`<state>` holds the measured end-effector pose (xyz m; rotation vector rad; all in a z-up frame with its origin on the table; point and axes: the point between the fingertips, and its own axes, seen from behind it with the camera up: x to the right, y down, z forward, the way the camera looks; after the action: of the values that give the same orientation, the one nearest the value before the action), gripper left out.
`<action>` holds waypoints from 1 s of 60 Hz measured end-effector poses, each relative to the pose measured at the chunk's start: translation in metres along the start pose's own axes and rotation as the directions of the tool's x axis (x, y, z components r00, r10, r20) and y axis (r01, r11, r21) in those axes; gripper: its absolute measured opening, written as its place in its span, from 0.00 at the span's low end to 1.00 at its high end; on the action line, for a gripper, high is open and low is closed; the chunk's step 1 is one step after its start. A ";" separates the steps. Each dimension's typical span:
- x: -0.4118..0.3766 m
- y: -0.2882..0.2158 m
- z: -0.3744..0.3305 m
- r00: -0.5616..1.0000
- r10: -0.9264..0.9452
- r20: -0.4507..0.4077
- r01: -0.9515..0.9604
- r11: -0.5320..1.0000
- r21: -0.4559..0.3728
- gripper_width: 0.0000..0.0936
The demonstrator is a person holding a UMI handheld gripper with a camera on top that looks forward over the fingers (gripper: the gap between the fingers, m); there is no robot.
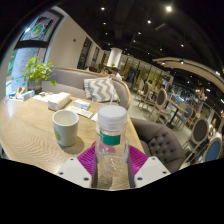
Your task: Pour water
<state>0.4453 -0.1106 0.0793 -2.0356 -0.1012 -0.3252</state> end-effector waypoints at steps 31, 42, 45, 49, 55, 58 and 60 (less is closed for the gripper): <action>0.004 -0.127 0.038 0.233 -0.925 -0.300 0.893 0.326 -0.310 0.45; -0.007 -0.125 0.037 -0.047 -0.971 -0.234 0.908 0.057 -0.415 0.45; -0.009 -0.125 0.039 -0.076 -0.972 -0.221 0.901 0.028 -0.433 0.45; -0.008 -0.123 0.040 -0.085 -0.976 -0.202 0.896 0.014 -0.444 0.45; -0.007 -0.126 0.036 -0.075 -0.976 -0.204 0.898 0.022 -0.440 0.45; -0.005 -0.129 0.034 -0.038 -0.976 -0.214 0.900 0.060 -0.431 0.45; -0.003 -0.131 0.031 0.009 -0.975 -0.224 0.901 0.105 -0.422 0.45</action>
<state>0.4204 -0.0218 0.1771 -1.6047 -1.2797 -1.7666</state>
